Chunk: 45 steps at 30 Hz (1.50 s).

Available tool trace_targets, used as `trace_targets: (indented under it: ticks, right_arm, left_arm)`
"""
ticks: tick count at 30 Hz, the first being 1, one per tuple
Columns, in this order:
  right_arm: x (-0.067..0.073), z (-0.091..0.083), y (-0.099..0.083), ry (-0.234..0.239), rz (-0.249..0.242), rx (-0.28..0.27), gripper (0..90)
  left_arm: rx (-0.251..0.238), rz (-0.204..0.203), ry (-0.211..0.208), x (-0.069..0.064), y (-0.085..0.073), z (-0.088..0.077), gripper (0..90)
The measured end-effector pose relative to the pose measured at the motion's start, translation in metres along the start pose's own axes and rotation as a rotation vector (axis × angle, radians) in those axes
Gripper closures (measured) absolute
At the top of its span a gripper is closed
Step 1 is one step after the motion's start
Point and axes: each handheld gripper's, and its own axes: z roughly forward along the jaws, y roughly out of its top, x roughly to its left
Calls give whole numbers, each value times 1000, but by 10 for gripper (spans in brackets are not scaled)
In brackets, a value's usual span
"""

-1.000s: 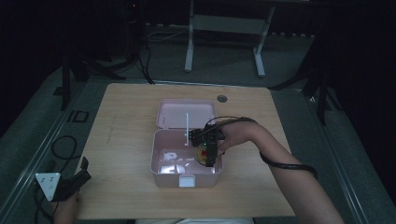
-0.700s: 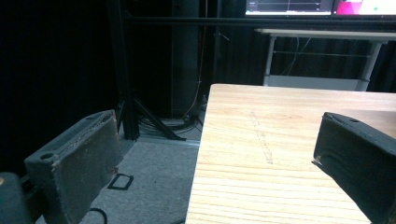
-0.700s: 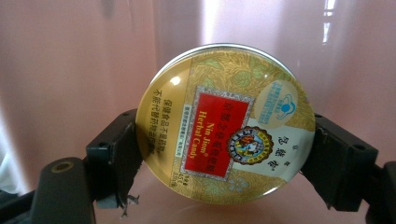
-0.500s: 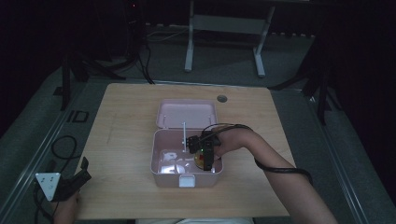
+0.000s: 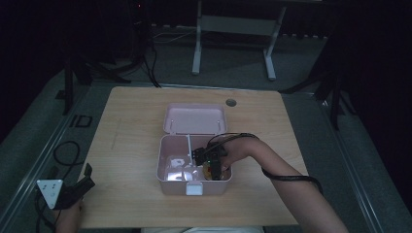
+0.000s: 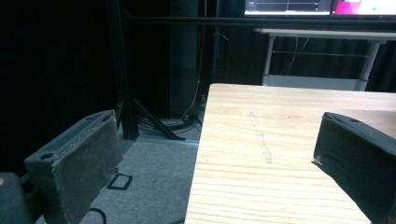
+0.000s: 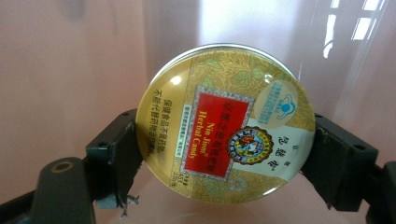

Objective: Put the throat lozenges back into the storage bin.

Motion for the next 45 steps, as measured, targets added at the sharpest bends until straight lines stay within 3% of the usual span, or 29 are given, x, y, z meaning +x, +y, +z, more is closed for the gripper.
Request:
trace_targets:
  ticks: [6, 12, 16, 27, 37, 39, 42, 45]
  right_arm:
    - [0, 4, 2, 1, 3, 20, 199]
    - [-2, 1, 1, 20, 28, 4, 180]
    - [-2, -3, 1, 9, 35, 4, 172]
    - [3, -32, -11, -31, 31, -58, 178]
    - [4, -72, -50, -71, 86, -201, 130]
    - [3, -75, -56, -77, 94, -221, 129]
    - [3, -86, -78, -107, 126, -280, 126]
    - [3, -89, -88, -119, 140, -299, 126]
  left_arm:
    - [0, -1, -1, 0, 0, 0, 11]
    - [0, -1, -2, 0, 0, 0, 11]
    - [1, -1, -1, 0, 0, 0, 11]
    - [0, 0, -2, 0, 0, 0, 11]
    - [-1, 0, -1, 0, 0, 0, 11]
    - [-1, 2, -1, 0, 0, 0, 11]
    - [-2, 2, -1, 0, 0, 0, 11]
    - [-3, 2, -1, 0, 0, 0, 11]
